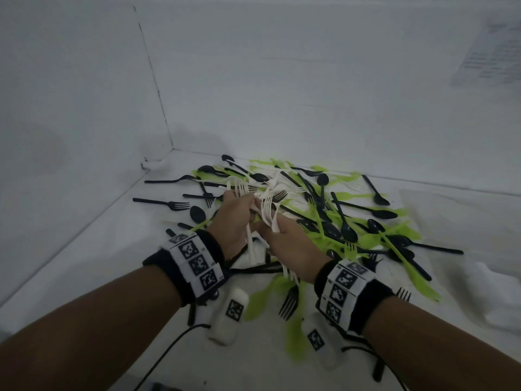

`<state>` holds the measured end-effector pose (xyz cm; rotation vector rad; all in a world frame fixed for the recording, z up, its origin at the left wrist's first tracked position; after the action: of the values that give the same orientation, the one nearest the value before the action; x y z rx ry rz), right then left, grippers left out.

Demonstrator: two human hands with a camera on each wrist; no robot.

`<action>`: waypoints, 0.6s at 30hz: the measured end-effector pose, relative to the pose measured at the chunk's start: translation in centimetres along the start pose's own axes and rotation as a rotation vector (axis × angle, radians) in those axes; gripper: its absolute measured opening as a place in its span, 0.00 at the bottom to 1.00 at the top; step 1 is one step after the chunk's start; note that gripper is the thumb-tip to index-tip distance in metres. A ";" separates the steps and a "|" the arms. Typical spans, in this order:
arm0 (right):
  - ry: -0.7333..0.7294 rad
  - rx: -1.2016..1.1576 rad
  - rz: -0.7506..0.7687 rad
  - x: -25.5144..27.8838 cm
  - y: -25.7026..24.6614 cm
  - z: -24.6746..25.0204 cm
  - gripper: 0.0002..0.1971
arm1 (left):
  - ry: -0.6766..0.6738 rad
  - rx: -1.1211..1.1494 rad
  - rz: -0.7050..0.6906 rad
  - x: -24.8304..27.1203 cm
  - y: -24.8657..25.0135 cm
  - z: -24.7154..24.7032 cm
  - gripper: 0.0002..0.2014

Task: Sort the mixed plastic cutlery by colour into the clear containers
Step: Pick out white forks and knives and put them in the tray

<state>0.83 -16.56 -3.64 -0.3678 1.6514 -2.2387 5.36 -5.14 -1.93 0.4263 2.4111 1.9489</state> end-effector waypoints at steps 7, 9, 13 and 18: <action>0.074 -0.123 0.030 -0.4 -0.2 0.2 0.15 | 0.263 0.162 -0.133 -0.1 1.3 3.8 0.09; 0.211 -0.217 0.038 -0.6 -0.4 1.1 0.10 | 0.296 0.192 -0.161 -0.3 2.0 5.6 0.09; 0.209 -0.204 -0.084 -1.2 -0.9 1.0 0.22 | 0.170 -0.052 -0.160 -0.1 1.6 6.2 0.04; 0.113 -0.286 -0.110 -3.1 -1.7 -1.0 0.07 | -0.019 -0.096 -0.084 1.1 0.9 4.4 0.12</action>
<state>3.04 -13.94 -2.38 -0.4171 2.0654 -2.1359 5.28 -0.51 -1.87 0.3331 2.2731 2.0048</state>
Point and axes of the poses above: each hand's wrist, its own x-axis away from the middle knuckle, its own z-axis out of the back of the hand, y = z × x, the point moved 4 cm from there along -x, towards the middle knuckle, and after that the axes turned 15 degrees about -y, right-handed, at the moved point
